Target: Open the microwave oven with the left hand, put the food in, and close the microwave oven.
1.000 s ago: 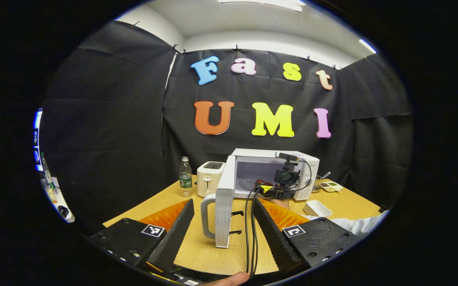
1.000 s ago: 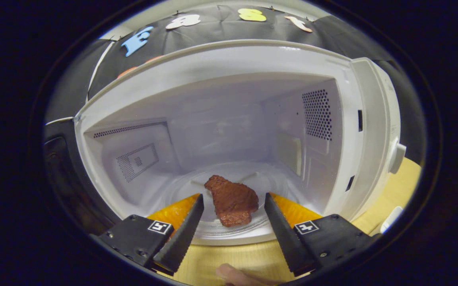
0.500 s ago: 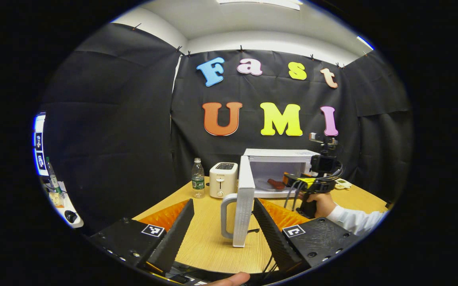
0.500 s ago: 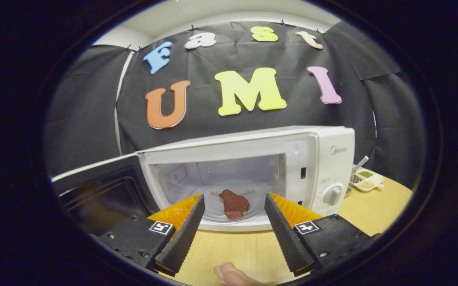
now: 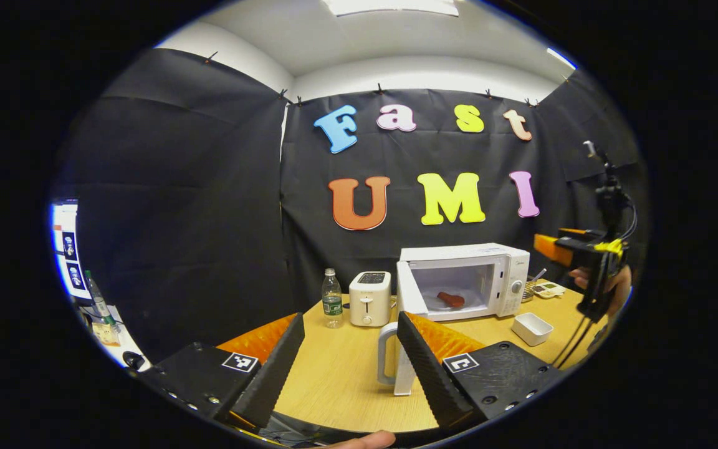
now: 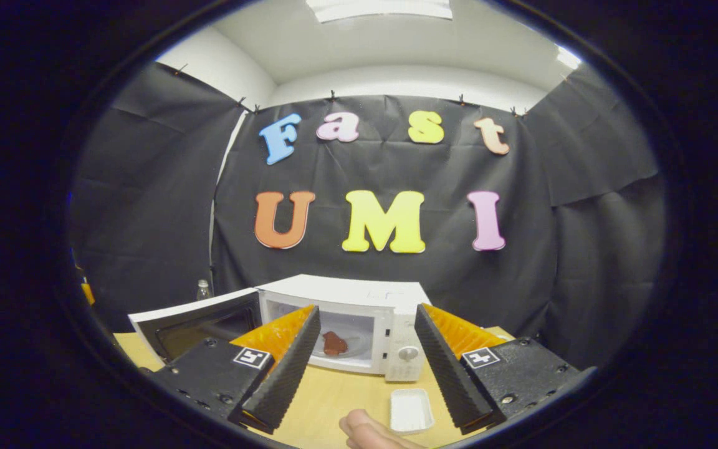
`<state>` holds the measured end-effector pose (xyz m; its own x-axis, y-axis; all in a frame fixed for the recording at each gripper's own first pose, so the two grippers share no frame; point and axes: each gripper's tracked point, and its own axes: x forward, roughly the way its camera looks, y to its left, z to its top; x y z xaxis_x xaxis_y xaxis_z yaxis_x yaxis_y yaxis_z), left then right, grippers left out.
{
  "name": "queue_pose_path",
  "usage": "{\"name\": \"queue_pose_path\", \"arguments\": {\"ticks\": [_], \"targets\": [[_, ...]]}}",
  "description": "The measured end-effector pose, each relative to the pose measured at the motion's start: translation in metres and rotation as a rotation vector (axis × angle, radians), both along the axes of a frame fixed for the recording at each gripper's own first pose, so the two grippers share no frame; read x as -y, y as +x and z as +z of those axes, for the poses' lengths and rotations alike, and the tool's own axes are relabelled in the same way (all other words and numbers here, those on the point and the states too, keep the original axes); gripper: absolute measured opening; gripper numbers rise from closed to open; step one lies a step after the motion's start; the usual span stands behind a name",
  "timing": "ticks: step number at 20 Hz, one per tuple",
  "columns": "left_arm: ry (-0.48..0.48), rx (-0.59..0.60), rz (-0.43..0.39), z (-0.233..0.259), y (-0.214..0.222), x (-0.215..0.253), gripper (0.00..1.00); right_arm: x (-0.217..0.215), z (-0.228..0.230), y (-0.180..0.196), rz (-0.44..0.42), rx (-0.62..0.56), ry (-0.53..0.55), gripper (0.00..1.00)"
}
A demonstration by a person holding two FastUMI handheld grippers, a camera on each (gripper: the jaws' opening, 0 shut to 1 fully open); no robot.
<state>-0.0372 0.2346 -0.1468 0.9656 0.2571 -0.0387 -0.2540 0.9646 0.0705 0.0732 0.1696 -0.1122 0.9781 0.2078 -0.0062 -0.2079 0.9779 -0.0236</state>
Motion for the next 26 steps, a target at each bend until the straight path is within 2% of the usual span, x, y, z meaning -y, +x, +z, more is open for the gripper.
{"name": "queue_pose_path", "arguments": {"ticks": [3, 6, 8, 10, 11, 12, 13, 15, 16, 17, 18, 19, 20, 26], "targets": [[0.027, -0.004, 0.02, -0.007, 0.008, -0.014, 0.92, 0.048, 0.029, -0.054, -0.02, 0.036, -0.011, 0.98], [0.041, -0.026, 0.037, -0.024, 0.019, -0.027, 0.92, 0.089, 0.038, -0.105, -0.042, 0.029, -0.039, 0.99], [0.019, 0.016, 0.035, -0.027, 0.027, -0.032, 0.93, 0.114, 0.045, -0.13, -0.056, 0.046, -0.051, 0.98], [-0.012, 0.063, -0.011, -0.028, 0.041, -0.026, 0.73, 0.137, 0.05, -0.145, -0.086, 0.069, -0.05, 0.98], [-0.033, 0.055, -0.006, -0.04, 0.049, -0.032, 0.63, 0.145, 0.052, -0.15, -0.093, 0.077, -0.049, 0.98], [-0.055, 0.038, 0.004, -0.052, 0.056, -0.036, 0.57, 0.149, 0.052, -0.154, -0.095, 0.086, -0.048, 0.98], [-0.07, 0.024, 0.024, -0.058, 0.062, -0.046, 0.34, 0.154, 0.051, -0.155, -0.1, 0.088, -0.05, 0.98], [-0.099, 0.009, 0.014, -0.069, 0.074, -0.046, 0.22, 0.159, 0.043, -0.154, -0.104, 0.073, -0.039, 0.98], [-0.121, -0.004, -0.015, -0.076, 0.079, -0.039, 0.02, 0.158, 0.038, -0.153, -0.094, 0.058, -0.031, 0.99], [-0.139, -0.023, -0.068, -0.084, 0.084, -0.029, 0.08, 0.156, 0.033, -0.152, -0.083, 0.04, -0.025, 0.98], [-0.138, -0.027, -0.1, -0.088, 0.089, -0.023, 0.08, 0.156, 0.028, -0.15, -0.076, 0.022, -0.022, 0.98], [-0.137, -0.049, -0.098, -0.1, 0.102, -0.026, 0.08, 0.157, 0.024, -0.148, -0.076, 0.008, -0.016, 0.98], [-0.143, -0.062, -0.109, -0.102, 0.104, -0.025, 0.01, 0.159, 0.023, -0.147, -0.077, 0.002, -0.013, 0.98], [-0.134, -0.094, -0.167, -0.116, 0.113, -0.004, 0.0, 0.169, 0.022, -0.146, -0.101, 0.007, -0.02, 0.99]]}}
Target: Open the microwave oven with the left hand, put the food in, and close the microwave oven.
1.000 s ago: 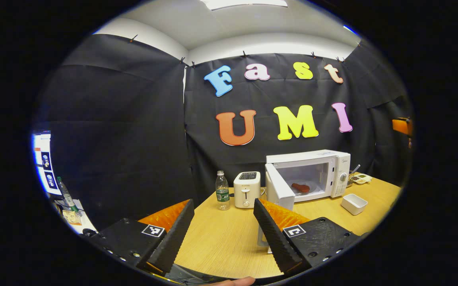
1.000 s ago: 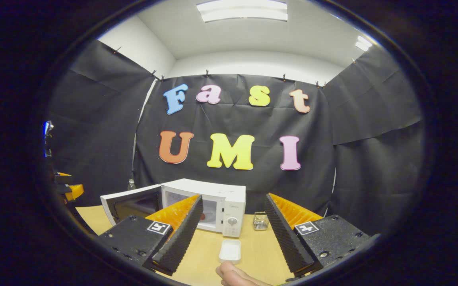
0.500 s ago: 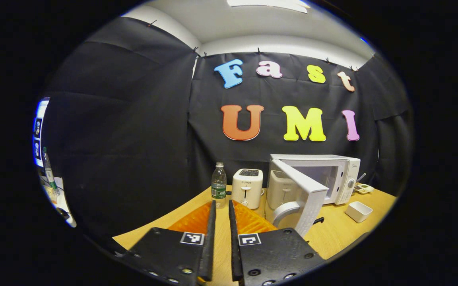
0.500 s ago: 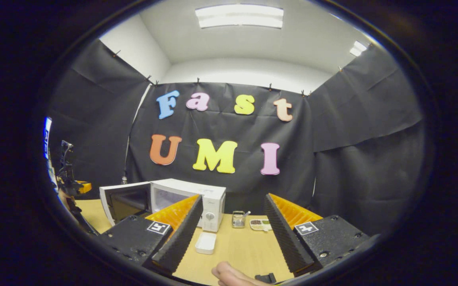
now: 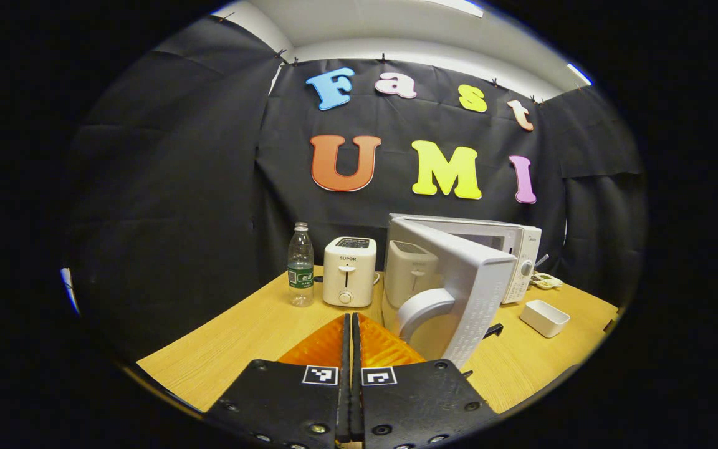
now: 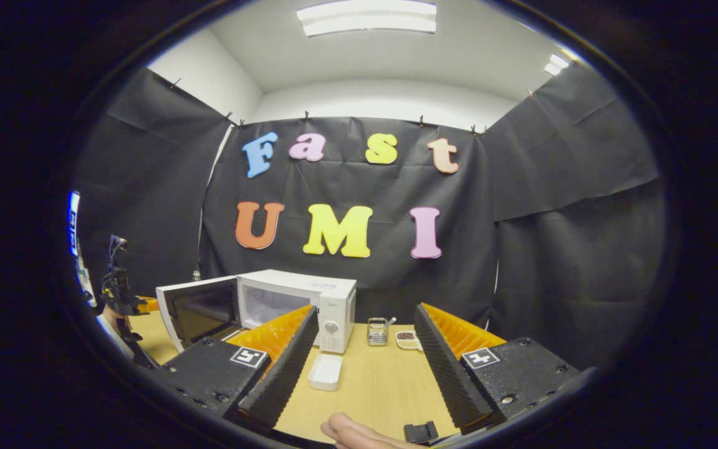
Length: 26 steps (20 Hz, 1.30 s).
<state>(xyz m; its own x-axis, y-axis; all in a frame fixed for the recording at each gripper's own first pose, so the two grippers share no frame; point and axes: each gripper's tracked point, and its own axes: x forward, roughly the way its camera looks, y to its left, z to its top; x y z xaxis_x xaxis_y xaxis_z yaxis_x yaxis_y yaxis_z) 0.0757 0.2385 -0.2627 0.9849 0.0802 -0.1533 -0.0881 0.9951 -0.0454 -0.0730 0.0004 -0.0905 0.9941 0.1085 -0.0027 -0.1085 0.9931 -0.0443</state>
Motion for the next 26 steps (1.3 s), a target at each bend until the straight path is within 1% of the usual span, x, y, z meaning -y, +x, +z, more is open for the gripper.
{"name": "queue_pose_path", "arguments": {"ticks": [2, 4, 8, 11, 13, 17, 21, 23, 24, 25, 26], "targets": [[0.013, 0.001, -0.009, -0.001, 0.003, 0.004, 0.0, 0.004, 0.0, -0.001, -0.009, 0.003, -0.004, 0.99], [0.012, 0.0, -0.044, -0.002, 0.0, 0.017, 0.0, 0.008, 0.002, -0.002, -0.018, 0.008, -0.008, 0.99], [0.003, -0.006, -0.097, -0.003, 0.006, 0.045, 0.0, 0.01, 0.003, -0.007, 0.003, -0.002, 0.009, 0.98], [-0.004, -0.019, -0.138, -0.009, 0.014, 0.069, 0.0, 0.024, 0.009, -0.009, -0.033, 0.022, -0.012, 0.98], [-0.003, -0.029, -0.164, -0.012, 0.017, 0.083, 0.0, 0.027, 0.011, -0.013, -0.042, 0.031, -0.016, 0.99], [0.002, -0.052, -0.213, -0.02, 0.026, 0.113, 0.0, 0.037, 0.008, -0.014, -0.061, 0.016, -0.016, 0.98], [0.009, -0.034, -0.272, -0.015, 0.039, 0.151, 0.0, 0.051, 0.01, -0.017, -0.085, 0.015, -0.008, 0.99], [0.006, -0.018, -0.292, -0.01, 0.049, 0.17, 0.0, 0.053, 0.015, -0.019, -0.074, 0.037, 0.012, 0.99], [0.013, -0.013, -0.302, -0.01, 0.055, 0.179, 0.12, 0.054, 0.015, -0.02, -0.069, 0.042, 0.02, 0.98], [0.02, -0.015, -0.317, -0.011, 0.059, 0.187, 0.0, 0.056, 0.012, -0.021, -0.067, 0.044, 0.021, 0.98], [0.022, -0.018, -0.331, -0.012, 0.065, 0.196, 0.0, 0.058, 0.01, -0.022, -0.066, 0.043, 0.019, 0.98]]}}
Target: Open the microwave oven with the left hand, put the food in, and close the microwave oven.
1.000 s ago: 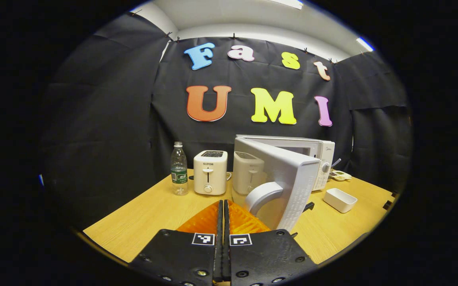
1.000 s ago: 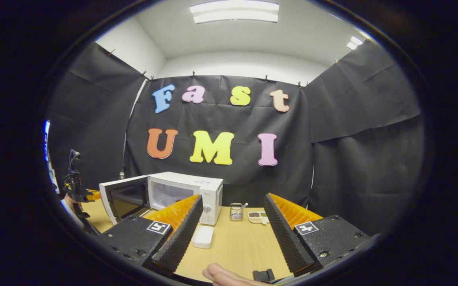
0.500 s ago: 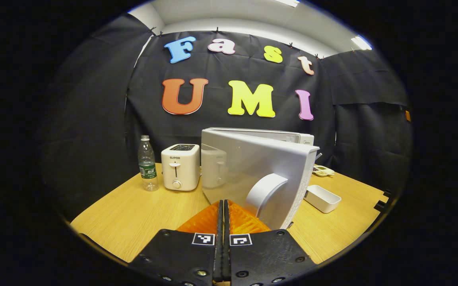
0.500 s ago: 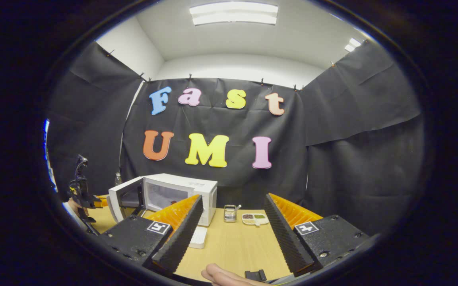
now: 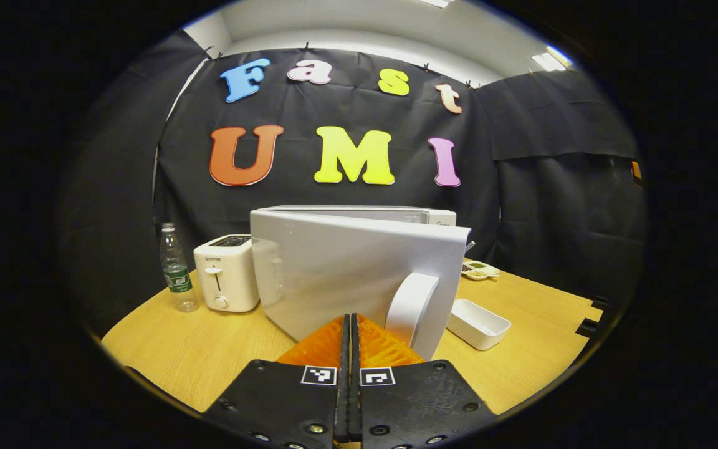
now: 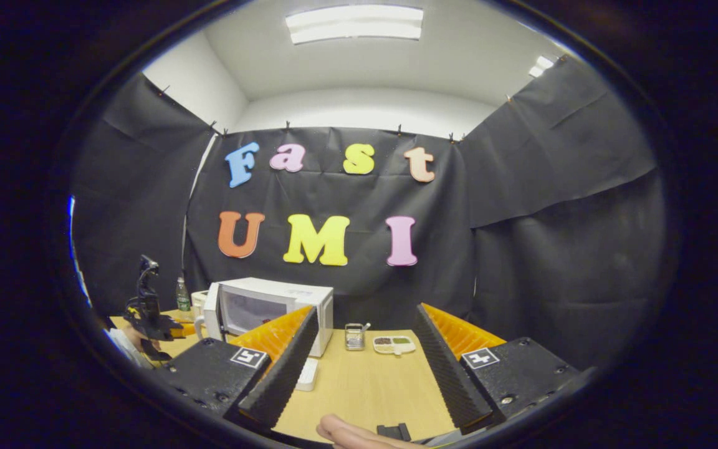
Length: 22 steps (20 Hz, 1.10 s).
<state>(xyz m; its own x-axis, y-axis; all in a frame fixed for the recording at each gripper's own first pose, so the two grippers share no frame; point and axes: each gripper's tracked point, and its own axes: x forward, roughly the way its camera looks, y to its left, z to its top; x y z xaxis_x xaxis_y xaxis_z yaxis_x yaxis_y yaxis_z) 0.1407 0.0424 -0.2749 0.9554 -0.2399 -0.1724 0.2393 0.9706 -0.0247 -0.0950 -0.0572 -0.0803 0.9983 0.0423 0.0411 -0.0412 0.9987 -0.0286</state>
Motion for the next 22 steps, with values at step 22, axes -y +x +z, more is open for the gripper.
{"name": "queue_pose_path", "arguments": {"ticks": [22], "targets": [[-0.062, -0.006, -0.02, -0.008, 0.152, 0.105, 0.0, 0.044, -0.035, 0.048, 0.048, -0.035, 0.04, 0.98]]}}
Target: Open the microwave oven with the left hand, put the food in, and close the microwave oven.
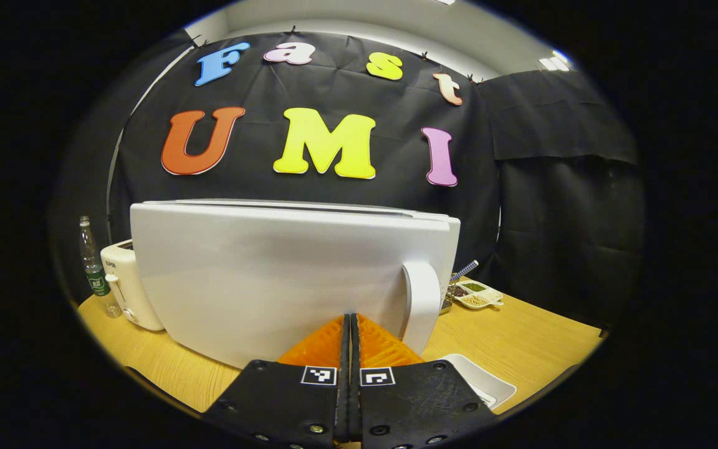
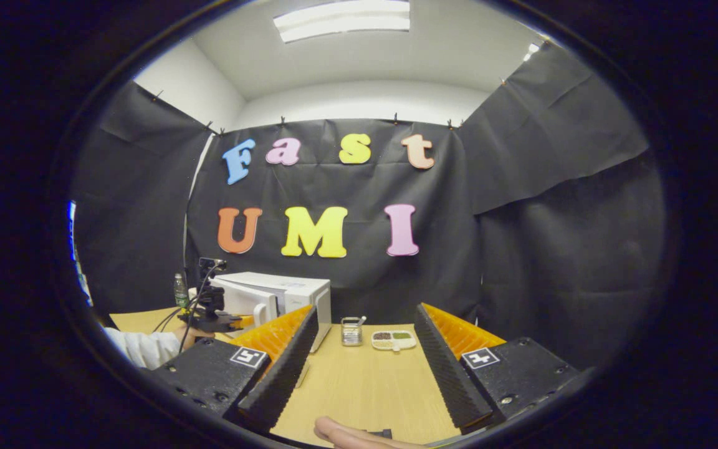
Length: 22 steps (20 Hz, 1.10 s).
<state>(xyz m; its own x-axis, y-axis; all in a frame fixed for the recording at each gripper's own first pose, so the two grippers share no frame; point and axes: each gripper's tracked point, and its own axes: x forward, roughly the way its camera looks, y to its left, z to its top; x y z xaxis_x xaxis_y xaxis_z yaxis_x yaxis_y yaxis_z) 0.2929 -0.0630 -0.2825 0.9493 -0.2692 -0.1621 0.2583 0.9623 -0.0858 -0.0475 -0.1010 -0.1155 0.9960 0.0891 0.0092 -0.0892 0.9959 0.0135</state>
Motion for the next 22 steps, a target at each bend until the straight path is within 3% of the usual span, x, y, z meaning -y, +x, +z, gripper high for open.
{"name": "queue_pose_path", "arguments": {"ticks": [7, 8, 9, 17, 20, 22], "targets": [[0.056, -0.015, 0.068, -0.009, 0.048, 0.017, 0.01, 0.027, -0.023, 0.02, -0.026, -0.03, 0.012, 0.99], [0.058, -0.067, 0.071, -0.018, 0.045, 0.018, 0.01, 0.031, -0.025, 0.021, -0.031, -0.03, 0.014, 0.98], [0.045, -0.027, 0.079, -0.006, 0.045, 0.016, 0.02, 0.033, -0.027, 0.022, -0.033, -0.034, 0.013, 0.99], [0.004, -0.086, 0.063, -0.014, 0.045, 0.018, 0.02, 0.038, -0.029, 0.015, -0.052, -0.053, 0.01, 0.98], [0.015, -0.104, 0.116, -0.015, 0.041, 0.007, 0.01, 0.041, -0.023, 0.008, -0.075, -0.048, -0.003, 0.99], [-0.006, -0.087, 0.097, -0.008, 0.029, 0.011, 0.01, 0.043, -0.02, 0.003, -0.096, -0.044, -0.018, 0.99]]}}
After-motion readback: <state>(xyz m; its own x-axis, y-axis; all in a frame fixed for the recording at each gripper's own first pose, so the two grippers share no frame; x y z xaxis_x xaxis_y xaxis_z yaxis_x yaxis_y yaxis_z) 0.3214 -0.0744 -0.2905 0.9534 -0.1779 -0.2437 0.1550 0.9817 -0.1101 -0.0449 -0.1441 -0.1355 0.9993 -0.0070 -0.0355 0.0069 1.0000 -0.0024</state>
